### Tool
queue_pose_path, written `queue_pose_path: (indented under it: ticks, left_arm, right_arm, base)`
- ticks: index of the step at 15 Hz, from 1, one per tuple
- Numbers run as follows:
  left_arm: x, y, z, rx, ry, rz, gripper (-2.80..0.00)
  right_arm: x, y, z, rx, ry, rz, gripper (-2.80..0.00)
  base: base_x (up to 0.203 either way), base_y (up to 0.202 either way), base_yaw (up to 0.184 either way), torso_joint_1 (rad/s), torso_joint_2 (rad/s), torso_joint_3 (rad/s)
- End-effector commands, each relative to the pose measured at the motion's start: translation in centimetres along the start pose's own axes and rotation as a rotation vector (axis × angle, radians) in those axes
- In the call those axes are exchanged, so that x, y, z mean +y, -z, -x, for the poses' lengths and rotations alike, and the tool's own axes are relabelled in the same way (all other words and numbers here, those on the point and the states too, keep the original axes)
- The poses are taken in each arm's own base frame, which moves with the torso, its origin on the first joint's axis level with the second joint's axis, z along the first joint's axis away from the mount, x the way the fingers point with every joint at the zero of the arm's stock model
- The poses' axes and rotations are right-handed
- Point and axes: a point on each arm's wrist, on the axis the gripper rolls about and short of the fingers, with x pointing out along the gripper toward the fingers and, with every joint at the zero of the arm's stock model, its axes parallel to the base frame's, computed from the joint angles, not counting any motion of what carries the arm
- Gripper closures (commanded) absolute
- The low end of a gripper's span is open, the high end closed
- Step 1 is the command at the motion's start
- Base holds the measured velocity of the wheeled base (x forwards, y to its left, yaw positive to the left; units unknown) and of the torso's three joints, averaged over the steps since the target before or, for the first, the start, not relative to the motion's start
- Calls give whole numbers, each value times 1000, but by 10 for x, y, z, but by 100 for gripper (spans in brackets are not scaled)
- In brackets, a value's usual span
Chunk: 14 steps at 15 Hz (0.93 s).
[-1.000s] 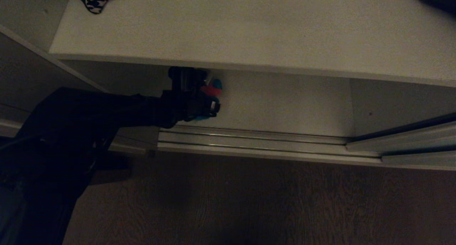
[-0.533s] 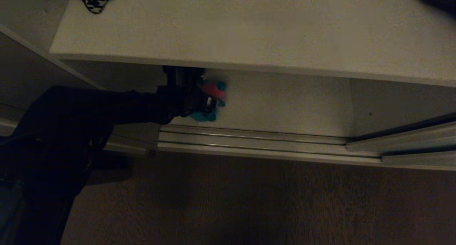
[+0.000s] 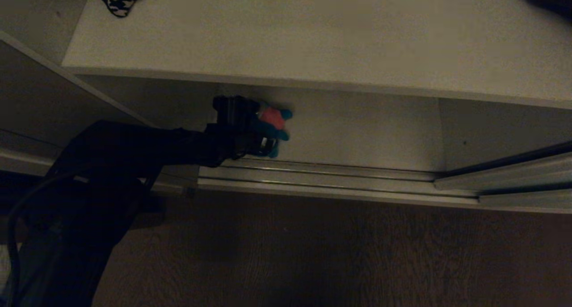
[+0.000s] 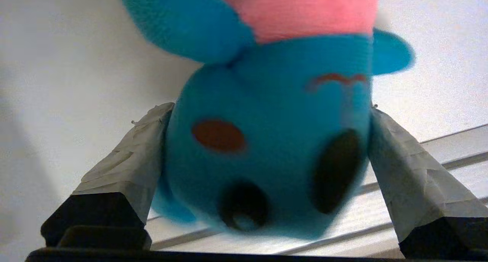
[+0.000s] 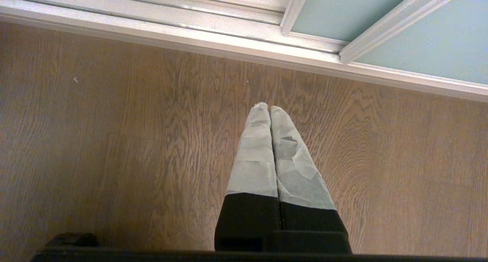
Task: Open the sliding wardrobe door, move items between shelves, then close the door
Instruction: Place the blue doll on the higher shelf
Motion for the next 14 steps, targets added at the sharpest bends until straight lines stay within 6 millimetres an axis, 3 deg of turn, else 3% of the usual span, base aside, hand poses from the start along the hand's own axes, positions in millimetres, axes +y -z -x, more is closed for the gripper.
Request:
queue_pose_path:
  ticks: [1,2,3,10,14]
  left_arm:
    - [-4,11,-10,19,8,18,-280]
    - [-5,14,-12,25,22,26,-280]
    - [-6,15,-12,24,22,34,0]
    - [-1,-2,-1,-16,34,110,0]
    - [-9,-21,38,-7,95,170,0]
  right_arm:
    - [0,0,0,-1,0,0,0]
    - [0,0,0,-1,0,0,0]
    - [0,0,0,0,0,0,0]
    - [0,0,0,-2,0,0,0]
    - [0,0,0,-2,0,0,0]
  base:
    - [0,0,0,0,0,0]
    - [0,0,0,0,0,0]
    - [0,0,0,0,0,0]
    - [0,0,0,0,0,0]
    - [0,0,0,0,0,0]
